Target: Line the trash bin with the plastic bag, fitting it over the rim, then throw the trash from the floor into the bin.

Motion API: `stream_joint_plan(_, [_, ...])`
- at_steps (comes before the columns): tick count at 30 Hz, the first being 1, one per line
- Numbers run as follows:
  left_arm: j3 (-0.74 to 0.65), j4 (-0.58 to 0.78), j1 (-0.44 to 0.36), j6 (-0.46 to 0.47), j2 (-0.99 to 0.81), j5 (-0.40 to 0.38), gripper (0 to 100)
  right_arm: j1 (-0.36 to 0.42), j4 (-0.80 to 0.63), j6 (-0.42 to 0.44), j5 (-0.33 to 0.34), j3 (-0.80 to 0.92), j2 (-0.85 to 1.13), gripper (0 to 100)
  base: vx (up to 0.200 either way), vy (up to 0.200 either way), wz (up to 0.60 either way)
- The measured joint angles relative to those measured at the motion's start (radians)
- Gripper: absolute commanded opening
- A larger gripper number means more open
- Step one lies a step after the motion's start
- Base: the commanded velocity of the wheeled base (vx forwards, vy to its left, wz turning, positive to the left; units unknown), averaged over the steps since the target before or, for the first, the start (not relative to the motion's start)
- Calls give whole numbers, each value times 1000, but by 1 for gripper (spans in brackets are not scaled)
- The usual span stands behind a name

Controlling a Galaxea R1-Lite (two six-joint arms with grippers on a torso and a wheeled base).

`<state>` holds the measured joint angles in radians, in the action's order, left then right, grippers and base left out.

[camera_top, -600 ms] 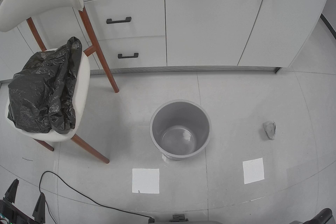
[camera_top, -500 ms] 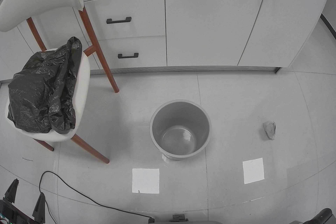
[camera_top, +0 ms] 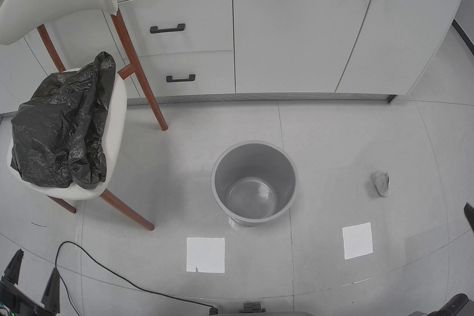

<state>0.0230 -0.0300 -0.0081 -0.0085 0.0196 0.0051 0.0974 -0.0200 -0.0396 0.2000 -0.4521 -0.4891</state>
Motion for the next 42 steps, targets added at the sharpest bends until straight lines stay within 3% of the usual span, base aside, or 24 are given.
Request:
stream_joint_plan(6, [169, 13, -32, -96, 74, 0, 100, 13, -10, -1, 12, 90, 49, 100, 0, 0, 0])
stream_joint_plan(13, [397, 141, -65, -44, 280, -1, 100, 17, -45, 0, 33, 144, 72, 100, 0, 0, 0])
stream_joint_plan(18, [452, 186, -77, -26, 475, -6, 100, 19, -73, 3, 40, 142, 1, 100, 0, 0, 0])
stream_joint_plan(22, [478, 146, -79, -28, 653, -3, 100, 21, -89, 26, 46, 116, -100, 100, 0, 0, 0])
stream_joint_plan(27, [510, 36, -84, -33, 855, 1, 100, 52, -112, 144, 51, 29, -251, 100, 0, 0, 0])
stream_joint_plan(34, [619, 100, -116, -53, 1022, 11, 100, 126, -196, 468, 54, -214, -408, 100, 0, 0, 0])
stream_joint_plan(38, [727, 106, -157, -86, 1116, 15, 100, 161, -241, 531, 53, -307, -478, 100, 0, 0, 0])
stream_joint_plan(42, [817, 9, -185, -99, 1214, 20, 100, 194, -258, 553, 53, -353, -527, 100, 0, 0, 0])
